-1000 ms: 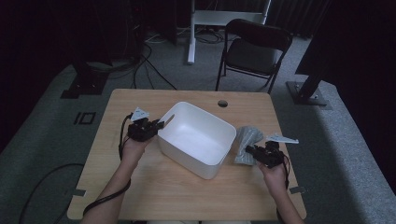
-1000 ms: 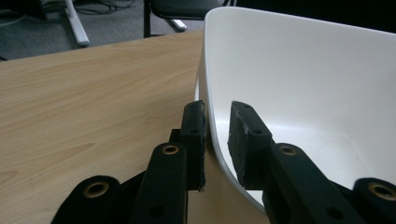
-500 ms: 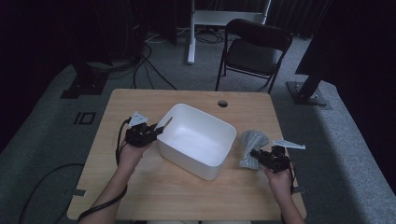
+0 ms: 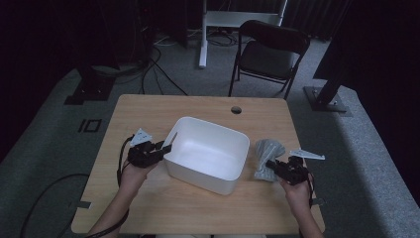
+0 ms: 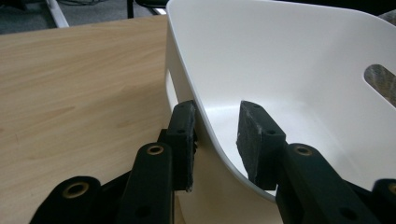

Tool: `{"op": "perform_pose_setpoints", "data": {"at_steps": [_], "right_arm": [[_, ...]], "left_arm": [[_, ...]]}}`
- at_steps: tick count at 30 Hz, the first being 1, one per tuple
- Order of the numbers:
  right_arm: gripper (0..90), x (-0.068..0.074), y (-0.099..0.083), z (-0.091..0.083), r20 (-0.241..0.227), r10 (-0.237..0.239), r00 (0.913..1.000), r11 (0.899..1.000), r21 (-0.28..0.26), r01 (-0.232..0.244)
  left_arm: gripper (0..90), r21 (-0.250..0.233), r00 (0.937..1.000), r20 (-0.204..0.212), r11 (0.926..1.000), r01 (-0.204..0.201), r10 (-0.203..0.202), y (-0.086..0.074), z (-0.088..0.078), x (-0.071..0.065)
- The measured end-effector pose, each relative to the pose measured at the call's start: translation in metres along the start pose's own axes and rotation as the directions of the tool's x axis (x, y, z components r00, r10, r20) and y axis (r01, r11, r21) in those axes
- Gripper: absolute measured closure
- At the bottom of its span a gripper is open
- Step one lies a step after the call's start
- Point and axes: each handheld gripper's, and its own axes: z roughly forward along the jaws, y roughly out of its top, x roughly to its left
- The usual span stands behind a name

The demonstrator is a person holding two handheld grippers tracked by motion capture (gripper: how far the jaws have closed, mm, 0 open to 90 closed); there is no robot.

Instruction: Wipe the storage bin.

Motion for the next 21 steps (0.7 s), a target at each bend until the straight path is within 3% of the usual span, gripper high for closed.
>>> {"op": "perform_pose_setpoints", "data": {"at_steps": [4,9,11,16,21], "right_arm": [[75.8,0.000,0.000,-0.001,0.000,-0.003,1.0000,1.000,-0.001,0.003],[75.8,0.001,0.000,-0.001,0.001,-0.001,1.0000,1.000,-0.003,0.001],[75.8,0.002,0.000,-0.002,0.003,-0.008,1.0000,1.000,-0.006,0.008],[75.8,0.002,0.000,-0.004,0.002,-0.009,1.0000,1.000,-0.009,0.009],[75.8,0.001,-0.001,-0.006,-0.008,-0.006,1.0000,1.000,-0.013,0.005]], "left_arm": [[64.5,0.006,0.9996,0.023,0.9999,0.015,-0.015,-0.005,-0.005,-0.002],[61.1,0.002,0.9992,0.040,1.0000,0.000,0.000,-0.006,-0.009,-0.001],[59.7,-0.026,0.9987,0.044,0.9994,-0.024,0.026,-0.004,-0.012,0.001],[58.9,-0.051,0.9992,0.027,0.9983,-0.029,0.031,0.002,-0.016,0.009],[58.6,-0.097,0.9979,0.032,0.9939,-0.052,0.056,0.011,-0.011,0.026]]}}
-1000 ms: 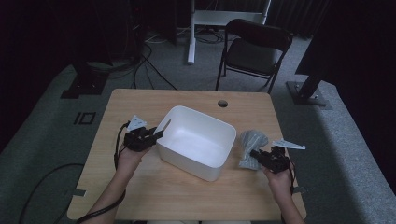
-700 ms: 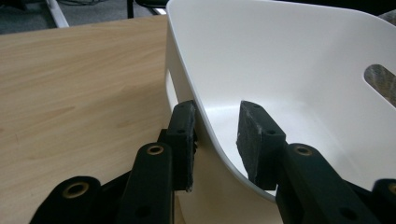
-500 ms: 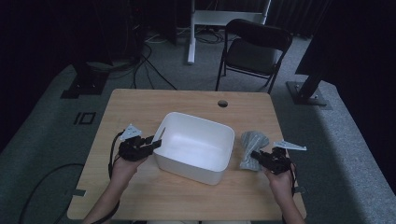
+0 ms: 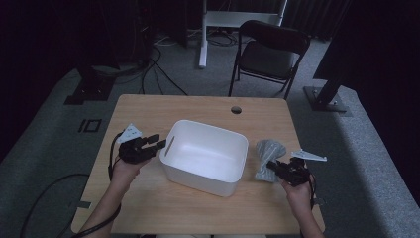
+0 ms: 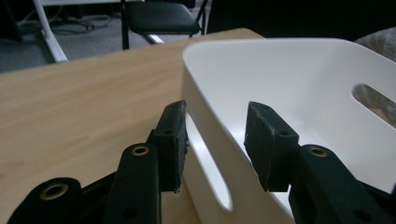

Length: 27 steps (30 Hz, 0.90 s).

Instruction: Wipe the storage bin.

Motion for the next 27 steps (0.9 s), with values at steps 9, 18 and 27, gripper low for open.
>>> {"op": "perform_pose_setpoints", "data": {"at_steps": [9,18,27], "right_arm": [[75.8,-0.002,-0.004,-0.005,0.001,-0.001,1.0000,1.000,0.004,0.001],[75.8,-0.005,-0.007,-0.006,-0.001,0.011,0.9999,1.000,-0.003,-0.011],[75.8,-0.008,-0.008,-0.007,-0.003,0.016,0.9999,1.000,-0.008,-0.016]], "left_arm": [[58.7,-0.051,0.9960,0.044,0.9958,-0.076,0.078,0.019,0.021,0.011],[58.7,-0.028,0.9890,0.080,0.9921,-0.122,0.124,0.041,0.053,0.024],[56.4,0.017,0.9851,0.112,0.9909,-0.134,0.131,0.048,0.076,0.027]]}}
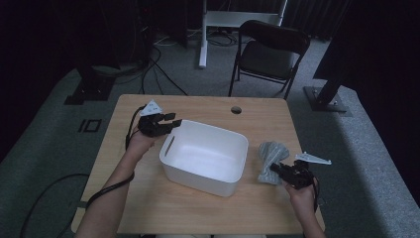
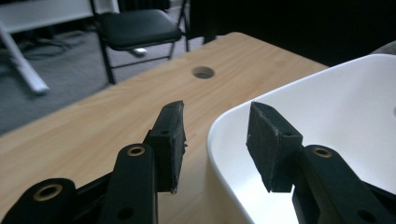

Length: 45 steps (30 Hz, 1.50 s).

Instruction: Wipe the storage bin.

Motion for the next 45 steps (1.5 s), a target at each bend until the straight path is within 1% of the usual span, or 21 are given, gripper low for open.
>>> {"op": "perform_pose_setpoints", "data": {"at_steps": [5,8,11,12,13,14,15,16,17,21,22,23,25,26,33,38,40,41,42,43,45], "right_arm": [[75.8,0.000,0.000,0.001,-0.001,0.002,1.0000,1.000,0.001,-0.002],[75.8,0.001,0.000,0.002,-0.004,0.001,1.0000,1.000,0.005,-0.001],[75.8,0.001,0.000,0.004,-0.004,0.000,1.0000,1.000,0.008,0.000],[75.8,0.001,0.000,0.004,-0.004,0.000,1.0000,1.000,0.008,0.000],[75.8,0.001,0.000,0.004,-0.002,0.000,1.0000,1.000,0.010,0.000],[75.8,0.000,0.000,0.004,-0.001,0.002,1.0000,1.000,0.010,-0.002],[75.8,0.000,-0.001,0.004,-0.001,0.003,1.0000,1.000,0.009,-0.003],[75.8,0.000,-0.001,0.004,0.000,0.002,1.0000,1.000,0.009,-0.002],[75.8,-0.001,-0.001,0.004,0.001,0.001,1.0000,1.000,0.008,-0.001],[75.8,-0.002,-0.001,0.003,0.003,0.005,1.0000,1.000,0.007,-0.005],[75.8,-0.003,-0.001,0.003,0.005,0.005,1.0000,1.000,0.007,-0.005],[75.8,-0.004,-0.002,0.003,0.004,0.007,1.0000,1.000,0.009,-0.007],[75.8,-0.004,-0.002,0.003,0.005,0.008,1.0000,1.000,0.011,-0.008],[75.8,-0.004,-0.002,0.003,0.003,0.009,1.0000,1.000,0.010,-0.009],[75.8,-0.003,-0.002,0.003,0.002,0.006,1.0000,1.000,0.006,-0.006],[75.8,-0.003,-0.002,0.004,-0.002,0.010,0.9999,1.000,0.011,-0.010],[75.8,-0.002,-0.001,0.004,-0.003,0.009,1.0000,1.000,0.010,-0.009],[75.8,-0.002,-0.001,0.004,-0.003,0.008,1.0000,1.000,0.010,-0.008],[75.8,-0.002,-0.001,0.004,-0.004,0.007,1.0000,1.000,0.009,-0.007],[75.8,-0.002,-0.001,0.004,-0.004,0.006,1.0000,1.000,0.008,-0.006],[75.8,-0.001,-0.001,0.004,-0.002,0.006,1.0000,1.000,0.006,-0.006]], "left_arm": [[58.4,0.035,0.9998,0.015,0.9993,0.009,-0.010,0.000,0.008,0.005],[58.5,0.035,0.9990,0.038,0.9992,0.020,-0.021,-0.001,0.012,0.007],[59.8,0.038,0.9976,0.068,0.9992,0.013,-0.015,0.000,0.015,0.008],[59.7,0.038,0.9976,0.068,0.9992,0.013,-0.015,0.000,0.015,0.008],[59.8,0.044,0.9968,0.080,0.9990,0.004,-0.008,0.001,0.018,0.009],[59.8,0.056,0.9962,0.087,0.9984,0.008,-0.012,0.002,0.019,0.010],[60.5,0.056,0.9962,0.087,0.9984,0.008,-0.012,0.002,0.019,0.010],[61.6,0.074,0.9960,0.089,0.9972,-0.006,-0.001,0.002,0.023,0.010],[61.7,0.082,0.9954,0.095,0.9967,-0.004,-0.004,0.003,0.024,0.010],[64.7,0.083,0.9942,0.107,0.9966,0.003,-0.012,0.003,0.027,0.011],[64.9,0.082,0.9942,0.106,0.9966,0.011,-0.020,0.002,0.027,0.012],[69.3,0.086,0.9944,0.103,0.9962,0.012,-0.021,0.002,0.028,0.012],[69.9,0.088,0.9947,0.102,0.9961,0.007,-0.016,0.001,0.029,0.011],[75.0,0.088,0.9947,0.102,0.9961,0.007,-0.016,0.001,0.029,0.011],[77.6,0.076,0.9966,0.079,0.9970,0.015,-0.021,-0.001,0.027,0.008],[79.5,0.072,0.9989,0.037,0.9971,0.027,-0.030,-0.004,0.022,0.004],[80.8,0.075,0.9995,0.023,0.9970,0.020,-0.022,-0.005,0.019,0.003],[81.4,0.075,0.9994,0.010,0.9967,0.031,-0.032,-0.006,0.017,0.002],[81.8,0.076,0.9994,0.009,0.9966,0.033,-0.033,-0.007,0.015,0.001],[81.9,0.079,0.9997,-0.006,0.9966,0.026,-0.026,-0.007,0.013,-0.001],[82.0,0.086,0.9993,-0.018,0.9957,0.034,-0.032,-0.008,0.009,-0.002]]}}
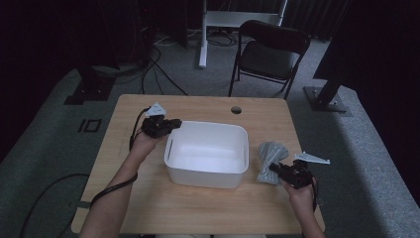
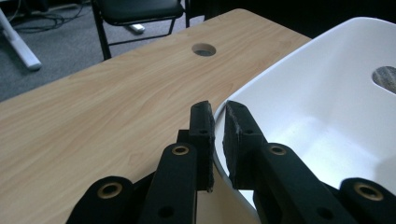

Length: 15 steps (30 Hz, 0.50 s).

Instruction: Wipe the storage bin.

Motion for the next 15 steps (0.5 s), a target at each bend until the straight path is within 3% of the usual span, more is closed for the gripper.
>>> {"op": "perform_pose_setpoints", "data": {"at_steps": [1,4,10,13,15], "right_arm": [[75.8,0.000,0.000,0.000,0.000,0.000,1.0000,1.000,0.000,0.000],[75.8,0.000,0.000,-0.001,0.002,0.002,1.0000,1.000,-0.004,-0.002],[75.8,0.001,0.001,-0.001,-0.002,0.001,1.0000,1.000,-0.005,-0.001],[75.8,0.002,0.001,-0.001,-0.004,0.001,1.0000,1.000,-0.006,-0.001],[75.8,0.002,0.002,-0.002,-0.006,-0.001,1.0000,1.000,-0.010,0.001]], "left_arm": [[82.0,0.000,1.0000,0.000,1.0000,0.000,0.000,0.000,0.000,0.000],[82.0,0.000,0.9977,-0.066,0.9999,0.017,-0.017,-0.005,-0.009,-0.007],[81.8,-0.013,0.9956,-0.084,0.9991,0.041,-0.042,-0.014,-0.022,-0.011],[80.9,-0.018,0.9966,-0.070,0.9989,0.042,-0.043,-0.017,-0.026,-0.011],[79.3,-0.027,0.9991,-0.039,0.9995,0.016,-0.017,-0.021,-0.029,-0.009]]}}
